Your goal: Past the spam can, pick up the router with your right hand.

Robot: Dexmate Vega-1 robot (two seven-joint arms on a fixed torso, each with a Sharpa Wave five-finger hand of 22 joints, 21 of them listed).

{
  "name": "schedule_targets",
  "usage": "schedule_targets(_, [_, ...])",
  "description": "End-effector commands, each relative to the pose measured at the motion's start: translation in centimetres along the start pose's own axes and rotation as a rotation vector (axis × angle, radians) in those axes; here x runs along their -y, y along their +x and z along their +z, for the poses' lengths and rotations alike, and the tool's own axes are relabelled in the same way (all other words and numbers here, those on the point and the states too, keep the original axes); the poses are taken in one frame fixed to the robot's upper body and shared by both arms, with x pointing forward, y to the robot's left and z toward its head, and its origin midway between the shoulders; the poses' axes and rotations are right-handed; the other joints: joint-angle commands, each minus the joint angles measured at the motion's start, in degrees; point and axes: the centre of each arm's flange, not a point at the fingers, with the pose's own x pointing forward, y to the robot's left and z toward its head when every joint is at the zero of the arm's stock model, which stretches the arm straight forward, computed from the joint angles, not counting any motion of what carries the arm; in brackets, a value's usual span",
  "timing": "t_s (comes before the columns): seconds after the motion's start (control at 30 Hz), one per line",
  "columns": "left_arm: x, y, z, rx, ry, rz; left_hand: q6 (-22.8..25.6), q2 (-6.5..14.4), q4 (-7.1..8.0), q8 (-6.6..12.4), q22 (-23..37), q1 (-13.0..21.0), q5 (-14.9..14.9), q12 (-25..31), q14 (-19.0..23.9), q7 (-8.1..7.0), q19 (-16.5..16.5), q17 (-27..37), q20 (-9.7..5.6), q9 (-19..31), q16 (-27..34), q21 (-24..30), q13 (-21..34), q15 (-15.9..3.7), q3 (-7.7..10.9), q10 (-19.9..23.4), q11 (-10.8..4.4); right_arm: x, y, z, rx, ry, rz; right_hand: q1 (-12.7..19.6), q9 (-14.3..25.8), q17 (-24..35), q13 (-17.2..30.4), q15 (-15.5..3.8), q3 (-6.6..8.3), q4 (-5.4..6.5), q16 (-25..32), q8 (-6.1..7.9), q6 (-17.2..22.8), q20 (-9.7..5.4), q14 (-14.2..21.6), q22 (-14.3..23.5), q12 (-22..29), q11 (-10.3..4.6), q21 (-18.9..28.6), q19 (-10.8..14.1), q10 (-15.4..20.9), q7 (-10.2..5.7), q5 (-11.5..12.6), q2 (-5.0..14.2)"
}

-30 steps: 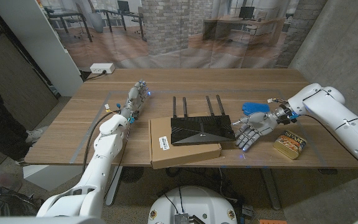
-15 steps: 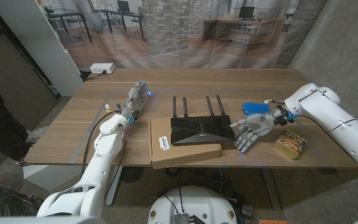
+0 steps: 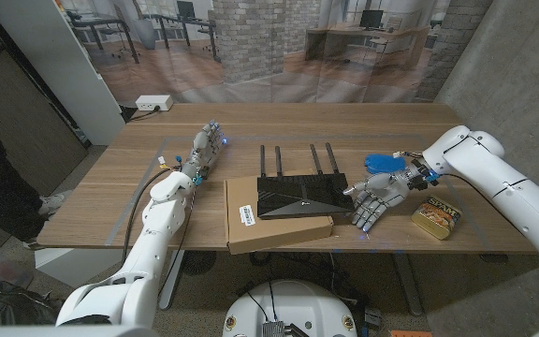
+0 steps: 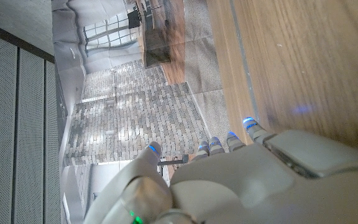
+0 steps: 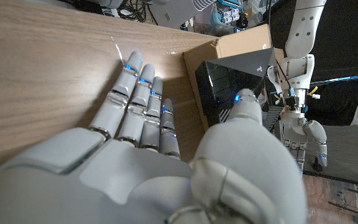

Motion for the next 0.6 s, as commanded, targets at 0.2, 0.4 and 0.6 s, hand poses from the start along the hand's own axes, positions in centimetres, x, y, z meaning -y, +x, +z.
schedule_targets(0.2, [-0.53,0.26,-0.18,-0.006,-0.005,0.004,-2.7,1.5,-0.04,0.13,0.3,0.4,0.3,0.1,-8.0,0.45,-1.2,0.2,0.21,0.2,0.1,-0.2,0.1,0.51,-0.29,-3.9,0.32,-0.27,0.63,0.63,-0.036,-0.01,-0.002,1.0,0.3,1.4,1.4,-1.05,-0.92,0.03,1.1,0.05,1.3,-0.47,2.4,0.4,2.2,-0.59,0.7,1.1,2.0,3.14,1.3,0.27])
schedule_targets(0.4, [-0.71,0.3,-0.14,-0.008,-0.007,0.004,-2.7,1.4,-0.06,0.14,0.3,0.4,0.3,0.1,-8.0,0.4,-1.2,0.1,0.23,0.2,0.1,-0.2,0.1,0.49,-0.32,-3.9,0.36,-0.44,0.9,0.78,-0.041,-0.012,0.003,2.5,0.4,3.2,3.0,-2.7,-1.3,-0.18,2.7,-0.26,1.7,-1.06,5.2,0.8,4.4,-1.56,1.5,2.5,3.1,3.17,2.3,1.06])
schedule_targets(0.6, [-0.84,0.33,-0.19,-0.01,-0.01,0.005,-2.7,1.4,-0.07,0.14,0.3,0.4,0.3,0.1,-8.0,0.43,-1.2,0.1,0.27,0.2,0.1,-0.3,0.1,0.5,-0.35,-3.9,0.31,-0.55,0.98,0.86,-0.049,-0.015,-0.006,6.6,0.9,9.0,7.4,-5.35,-2.26,-1.07,6.9,-0.06,3.6,-2.38,8.6,2.2,8.6,-3.12,3.1,4.0,3.2,3.22,3.6,1.68])
